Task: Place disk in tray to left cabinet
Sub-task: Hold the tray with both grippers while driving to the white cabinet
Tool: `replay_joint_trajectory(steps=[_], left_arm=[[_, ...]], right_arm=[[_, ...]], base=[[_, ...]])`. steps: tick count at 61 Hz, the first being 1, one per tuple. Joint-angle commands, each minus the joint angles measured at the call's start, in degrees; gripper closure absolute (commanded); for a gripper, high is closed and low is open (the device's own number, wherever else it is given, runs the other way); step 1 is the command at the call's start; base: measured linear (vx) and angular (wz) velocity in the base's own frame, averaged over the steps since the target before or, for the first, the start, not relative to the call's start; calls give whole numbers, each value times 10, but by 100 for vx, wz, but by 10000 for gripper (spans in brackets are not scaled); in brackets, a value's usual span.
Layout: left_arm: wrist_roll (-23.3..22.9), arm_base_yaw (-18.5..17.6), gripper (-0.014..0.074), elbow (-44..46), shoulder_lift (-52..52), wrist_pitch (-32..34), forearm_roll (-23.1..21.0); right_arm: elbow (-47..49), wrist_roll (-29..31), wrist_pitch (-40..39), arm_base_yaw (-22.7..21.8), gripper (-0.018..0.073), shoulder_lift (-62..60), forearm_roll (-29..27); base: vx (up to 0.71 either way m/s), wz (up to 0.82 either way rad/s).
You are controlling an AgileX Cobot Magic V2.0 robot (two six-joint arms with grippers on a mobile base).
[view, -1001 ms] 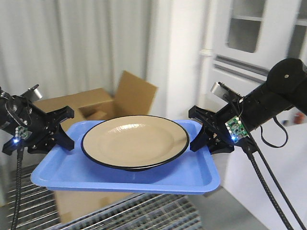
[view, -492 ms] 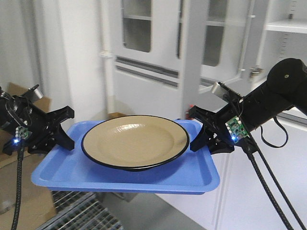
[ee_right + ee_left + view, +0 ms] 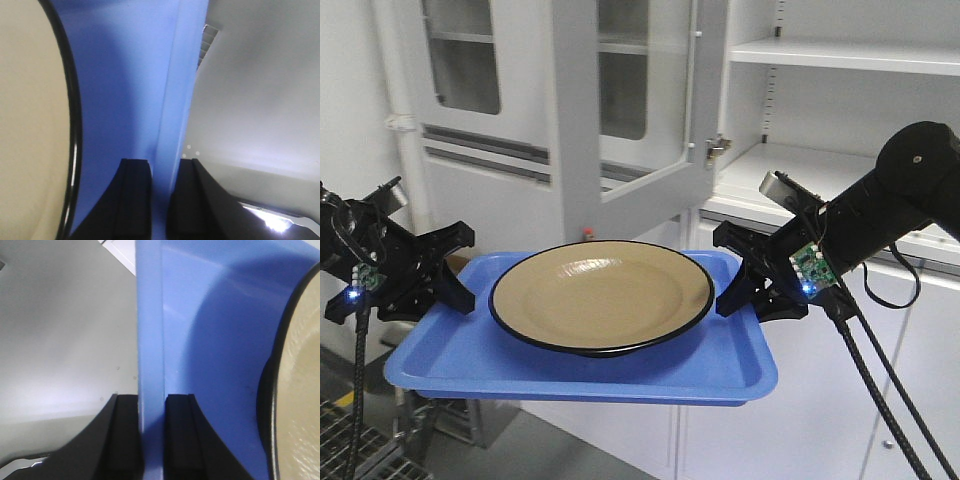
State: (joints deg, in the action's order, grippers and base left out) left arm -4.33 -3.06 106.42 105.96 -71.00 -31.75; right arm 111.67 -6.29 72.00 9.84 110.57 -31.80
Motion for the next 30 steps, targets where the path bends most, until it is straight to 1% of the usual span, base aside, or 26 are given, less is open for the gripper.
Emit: replay_joint_trajectory(steps=[1,30], left_arm=[[-9,-25,596,22,-36,-8,-153],[-9,-25,596,22,-36,-8,-153]], right_arm=[[23,10,-20,21,551,-37,-149],[23,10,-20,21,551,-37,-149]], base=[[4,-34],[4,-36]])
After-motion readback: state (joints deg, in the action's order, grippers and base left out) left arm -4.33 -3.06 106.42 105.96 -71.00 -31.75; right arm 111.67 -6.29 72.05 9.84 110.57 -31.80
